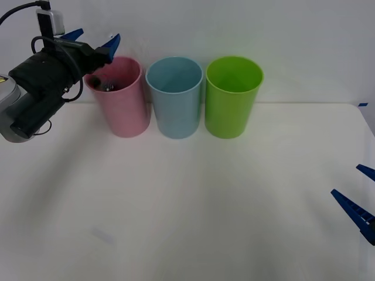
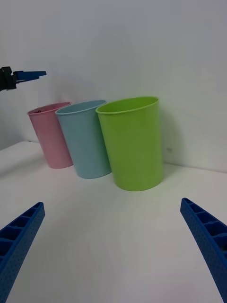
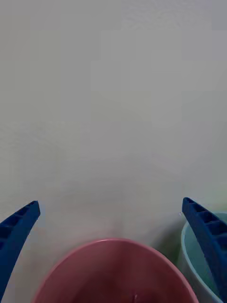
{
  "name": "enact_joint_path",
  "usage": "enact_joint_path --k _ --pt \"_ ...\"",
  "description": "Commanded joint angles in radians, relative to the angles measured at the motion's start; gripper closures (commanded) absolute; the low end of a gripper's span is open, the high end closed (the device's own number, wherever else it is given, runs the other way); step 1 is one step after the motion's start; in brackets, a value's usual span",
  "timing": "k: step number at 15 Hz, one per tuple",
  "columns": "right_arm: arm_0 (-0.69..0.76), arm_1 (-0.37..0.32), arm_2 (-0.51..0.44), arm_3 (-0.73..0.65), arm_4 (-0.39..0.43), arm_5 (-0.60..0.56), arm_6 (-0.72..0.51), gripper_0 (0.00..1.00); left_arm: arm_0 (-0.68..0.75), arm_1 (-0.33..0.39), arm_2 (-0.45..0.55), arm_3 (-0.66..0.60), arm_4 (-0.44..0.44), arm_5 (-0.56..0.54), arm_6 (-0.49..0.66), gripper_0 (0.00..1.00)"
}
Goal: Grasp the object on the table and drop it into the matching bin: aluminum can to the light blue bin, PET bottle to the pink bin.
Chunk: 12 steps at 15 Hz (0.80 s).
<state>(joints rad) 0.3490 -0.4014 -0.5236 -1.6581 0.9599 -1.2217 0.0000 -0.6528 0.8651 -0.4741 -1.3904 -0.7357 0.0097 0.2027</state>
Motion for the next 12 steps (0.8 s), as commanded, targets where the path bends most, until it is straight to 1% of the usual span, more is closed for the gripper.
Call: enact_joint_path --k 1,4,6,8,9,11,12 --pt "0.000 0.000 0.000 0.000 0.000 0.000 0.000 0.00 0.010 0.000 0.000 -0.001 0.013 -0.010 0.001 0.00" --pt "0.000 0.000 0.000 0.000 0.000 0.000 0.000 0.00 0.035 0.028 0.000 -0.019 0.035 -0.016 0.000 0.00" --pt "0.000 0.000 0.000 0.000 0.000 0.000 0.000 0.00 0.068 0.075 0.000 -0.059 0.085 -0.017 -0.005 0.00" --pt "0.000 0.000 0.000 0.000 0.000 0.000 0.000 0.00 0.111 0.123 0.011 -0.104 0.111 -0.017 -0.008 0.00" --pt "0.000 0.000 0.000 0.000 0.000 0.000 0.000 0.00 0.137 0.132 0.028 -0.121 0.121 -0.025 -0.011 0.00" --pt "0.000 0.000 0.000 0.000 0.000 0.000 0.000 0.00 0.222 0.134 0.117 -0.151 0.128 -0.082 -0.016 0.00" --pt "0.000 0.000 0.000 0.000 0.000 0.000 0.000 0.00 0.254 0.135 0.146 -0.165 0.130 -0.102 -0.017 0.00"
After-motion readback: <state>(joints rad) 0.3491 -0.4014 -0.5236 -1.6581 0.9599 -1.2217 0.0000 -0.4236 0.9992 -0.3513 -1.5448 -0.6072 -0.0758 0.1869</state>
